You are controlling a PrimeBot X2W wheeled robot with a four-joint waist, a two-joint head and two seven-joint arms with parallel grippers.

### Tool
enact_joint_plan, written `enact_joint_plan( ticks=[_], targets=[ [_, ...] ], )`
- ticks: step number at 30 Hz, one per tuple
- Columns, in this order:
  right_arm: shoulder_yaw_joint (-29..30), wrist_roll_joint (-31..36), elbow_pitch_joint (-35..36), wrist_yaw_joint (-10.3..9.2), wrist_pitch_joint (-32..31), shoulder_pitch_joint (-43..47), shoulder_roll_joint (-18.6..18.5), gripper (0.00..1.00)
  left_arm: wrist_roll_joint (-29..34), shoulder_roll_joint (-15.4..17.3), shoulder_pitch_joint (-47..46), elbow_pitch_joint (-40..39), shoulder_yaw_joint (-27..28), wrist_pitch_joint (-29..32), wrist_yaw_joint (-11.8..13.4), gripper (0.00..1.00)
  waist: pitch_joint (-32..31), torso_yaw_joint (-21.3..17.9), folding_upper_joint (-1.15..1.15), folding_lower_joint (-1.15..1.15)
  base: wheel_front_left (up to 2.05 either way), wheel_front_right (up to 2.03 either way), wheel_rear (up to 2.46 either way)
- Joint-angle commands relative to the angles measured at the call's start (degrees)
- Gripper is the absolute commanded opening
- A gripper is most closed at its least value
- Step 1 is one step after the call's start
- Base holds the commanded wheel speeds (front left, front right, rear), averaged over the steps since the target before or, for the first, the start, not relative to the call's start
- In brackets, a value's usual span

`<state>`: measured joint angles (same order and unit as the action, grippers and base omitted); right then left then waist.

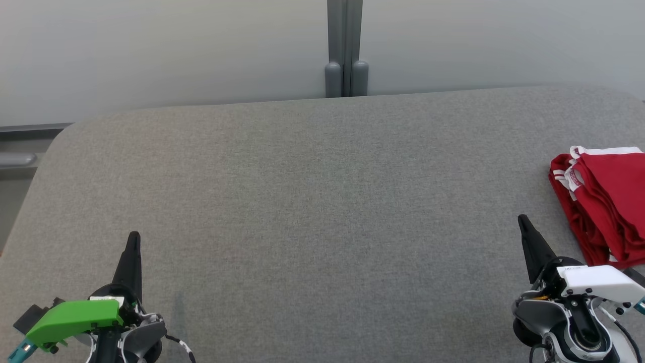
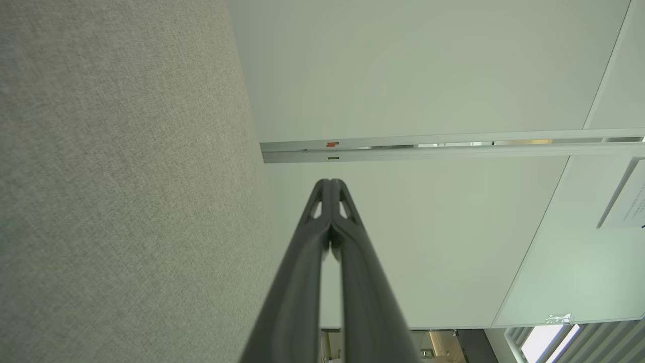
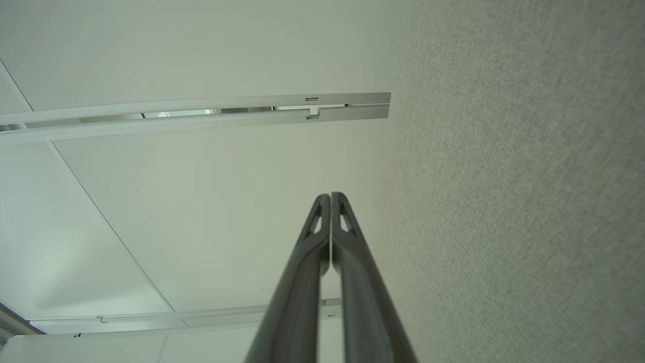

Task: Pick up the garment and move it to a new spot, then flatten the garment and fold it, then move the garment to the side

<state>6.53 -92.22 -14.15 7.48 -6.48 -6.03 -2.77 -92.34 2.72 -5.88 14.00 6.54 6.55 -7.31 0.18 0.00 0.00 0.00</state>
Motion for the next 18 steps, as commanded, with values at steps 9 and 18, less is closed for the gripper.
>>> enact_joint_plan(
  ticks=[9, 18],
  targets=[
    [0.1, -0.4, 0.3, 0.01, -0.2, -0.4, -0.2, 0.00, -0.1, 0.3, -0.6, -0.1, 0.1, 0.2, -0.3, 0.00, 0.0, 0.0, 0.00, 0.00, 0.00, 0.00, 0.00],
    [0.1, -0.4, 0.3, 0.02, -0.2, -0.4, -0.2, 0.00, -0.1, 0.3, -0.6, -0.1, 0.1, 0.2, -0.3, 0.00, 0.0, 0.0, 0.00, 0.00, 0.00, 0.00, 0.00]
  ],
)
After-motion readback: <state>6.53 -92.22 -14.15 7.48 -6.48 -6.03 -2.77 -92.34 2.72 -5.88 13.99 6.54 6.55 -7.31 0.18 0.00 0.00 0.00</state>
